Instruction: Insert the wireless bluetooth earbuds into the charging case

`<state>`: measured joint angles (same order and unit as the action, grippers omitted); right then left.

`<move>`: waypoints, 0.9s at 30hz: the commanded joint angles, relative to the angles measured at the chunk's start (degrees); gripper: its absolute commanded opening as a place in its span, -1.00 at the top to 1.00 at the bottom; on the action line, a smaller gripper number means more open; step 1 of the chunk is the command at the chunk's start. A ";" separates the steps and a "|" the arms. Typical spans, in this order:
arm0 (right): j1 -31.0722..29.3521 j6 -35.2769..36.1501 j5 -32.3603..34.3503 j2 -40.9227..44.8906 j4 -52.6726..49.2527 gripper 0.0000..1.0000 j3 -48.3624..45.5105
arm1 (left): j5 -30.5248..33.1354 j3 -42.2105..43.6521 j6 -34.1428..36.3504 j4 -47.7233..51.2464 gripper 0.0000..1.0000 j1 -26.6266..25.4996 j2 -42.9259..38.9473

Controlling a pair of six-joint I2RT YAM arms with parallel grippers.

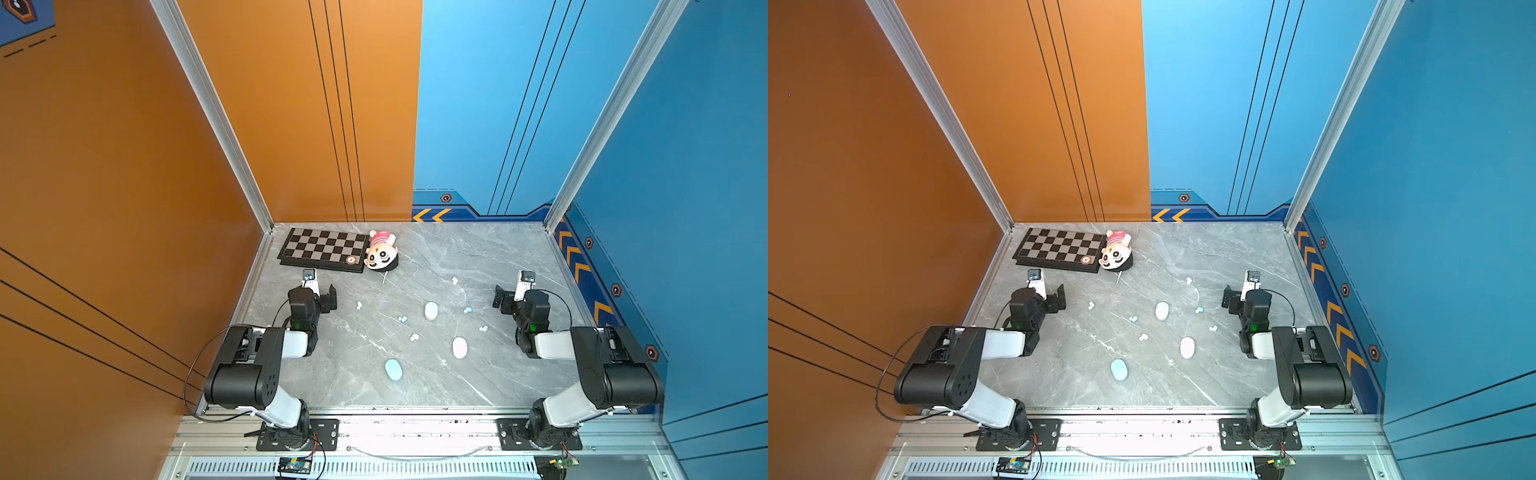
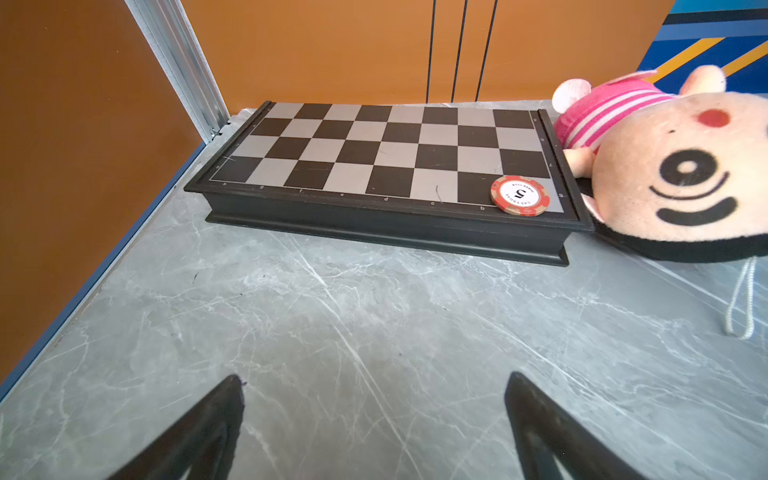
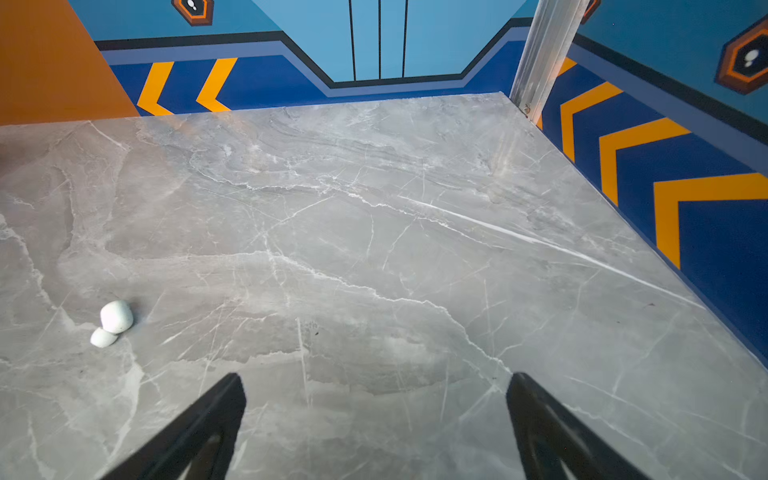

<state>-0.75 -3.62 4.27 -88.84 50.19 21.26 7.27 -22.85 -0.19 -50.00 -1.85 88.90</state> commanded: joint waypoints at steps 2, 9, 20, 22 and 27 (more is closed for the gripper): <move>0.04 0.04 -0.33 0.24 1.51 -1.00 0.32 | 0.83 0.75 0.73 -1.07 -0.96 -0.09 0.12; 0.05 0.00 -0.33 0.24 1.49 -1.00 0.28 | 0.83 0.71 0.71 -1.07 -0.96 -0.09 0.08; 0.83 -0.60 -1.86 0.24 1.92 -1.00 0.10 | 0.81 0.71 0.72 -1.07 -0.96 -0.06 0.13; 1.10 -0.72 -2.53 0.29 1.90 -1.00 0.02 | 0.85 0.47 0.68 -1.08 -0.96 0.14 0.36; 1.55 -1.61 -1.66 5.75 -11.62 -1.00 5.14 | 0.77 -4.03 0.58 10.74 -0.96 0.34 -5.45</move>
<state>0.45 -4.27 2.79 -87.66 47.70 21.78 7.27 -23.31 -0.19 -47.35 -1.67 87.88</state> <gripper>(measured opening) 0.999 0.982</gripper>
